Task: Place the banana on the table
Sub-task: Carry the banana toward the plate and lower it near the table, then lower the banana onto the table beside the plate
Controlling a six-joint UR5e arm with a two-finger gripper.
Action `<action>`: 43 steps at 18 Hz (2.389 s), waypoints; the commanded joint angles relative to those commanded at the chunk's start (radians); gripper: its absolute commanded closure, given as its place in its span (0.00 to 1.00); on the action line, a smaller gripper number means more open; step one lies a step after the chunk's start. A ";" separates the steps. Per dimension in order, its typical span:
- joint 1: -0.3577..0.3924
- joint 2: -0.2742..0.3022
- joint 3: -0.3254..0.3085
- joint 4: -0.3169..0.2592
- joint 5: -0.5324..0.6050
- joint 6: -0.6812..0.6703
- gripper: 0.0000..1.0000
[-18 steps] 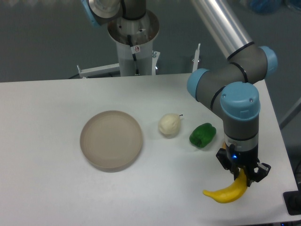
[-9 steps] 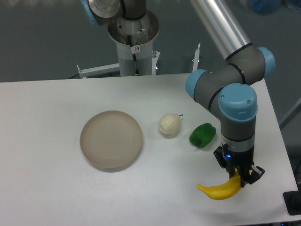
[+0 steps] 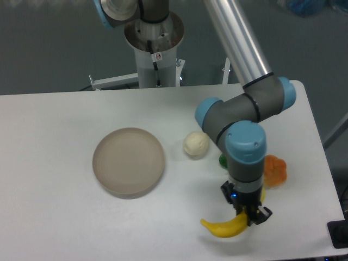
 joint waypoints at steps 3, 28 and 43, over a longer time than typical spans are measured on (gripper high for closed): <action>-0.031 0.008 -0.029 -0.003 0.000 -0.043 0.66; -0.072 0.051 -0.176 0.000 0.011 -0.224 0.66; -0.063 0.041 -0.175 0.002 0.014 -0.203 0.66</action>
